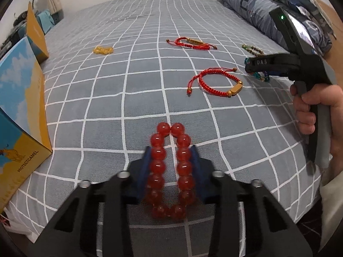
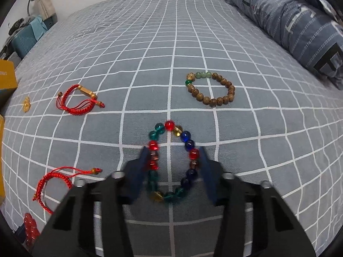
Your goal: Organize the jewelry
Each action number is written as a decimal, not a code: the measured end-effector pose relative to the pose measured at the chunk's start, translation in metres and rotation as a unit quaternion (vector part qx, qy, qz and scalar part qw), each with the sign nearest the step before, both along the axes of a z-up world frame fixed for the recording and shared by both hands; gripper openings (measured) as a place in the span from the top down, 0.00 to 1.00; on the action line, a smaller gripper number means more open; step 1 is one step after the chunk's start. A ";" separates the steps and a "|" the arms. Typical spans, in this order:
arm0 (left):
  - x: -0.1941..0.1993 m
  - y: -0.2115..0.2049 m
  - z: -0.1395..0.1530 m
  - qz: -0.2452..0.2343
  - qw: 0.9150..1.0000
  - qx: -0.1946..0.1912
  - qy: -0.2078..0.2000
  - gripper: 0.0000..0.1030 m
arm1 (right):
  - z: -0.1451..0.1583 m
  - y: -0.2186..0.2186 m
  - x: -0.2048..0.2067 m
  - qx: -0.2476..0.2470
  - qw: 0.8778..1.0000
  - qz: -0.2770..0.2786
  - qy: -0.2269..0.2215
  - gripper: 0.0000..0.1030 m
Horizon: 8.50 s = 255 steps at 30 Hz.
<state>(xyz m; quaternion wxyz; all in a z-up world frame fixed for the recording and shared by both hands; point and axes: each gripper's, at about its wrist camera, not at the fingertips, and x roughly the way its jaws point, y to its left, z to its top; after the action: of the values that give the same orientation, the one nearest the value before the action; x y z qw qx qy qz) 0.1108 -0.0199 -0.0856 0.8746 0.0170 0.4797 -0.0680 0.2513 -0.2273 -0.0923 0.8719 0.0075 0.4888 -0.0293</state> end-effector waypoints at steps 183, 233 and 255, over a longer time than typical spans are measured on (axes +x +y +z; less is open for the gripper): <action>-0.053 0.371 0.118 0.325 0.945 0.040 -0.009 0.56 | 0.108 0.459 -0.099 -0.014 0.953 0.302 0.005 0.58; 0.003 0.144 0.183 0.152 0.983 0.021 -0.100 0.07 | 0.178 0.167 -0.053 -0.026 0.987 0.142 -0.074 0.07; 0.101 -0.034 0.042 0.010 0.999 0.026 -0.015 0.06 | 0.052 -0.001 0.044 -0.032 0.998 0.050 -0.019 0.07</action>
<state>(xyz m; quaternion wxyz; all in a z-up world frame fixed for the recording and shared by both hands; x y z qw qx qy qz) 0.2117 -0.0536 -0.0437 0.8818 0.0357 0.4680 -0.0462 0.2951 -0.2287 -0.0400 0.8812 -0.0444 0.4706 -0.0014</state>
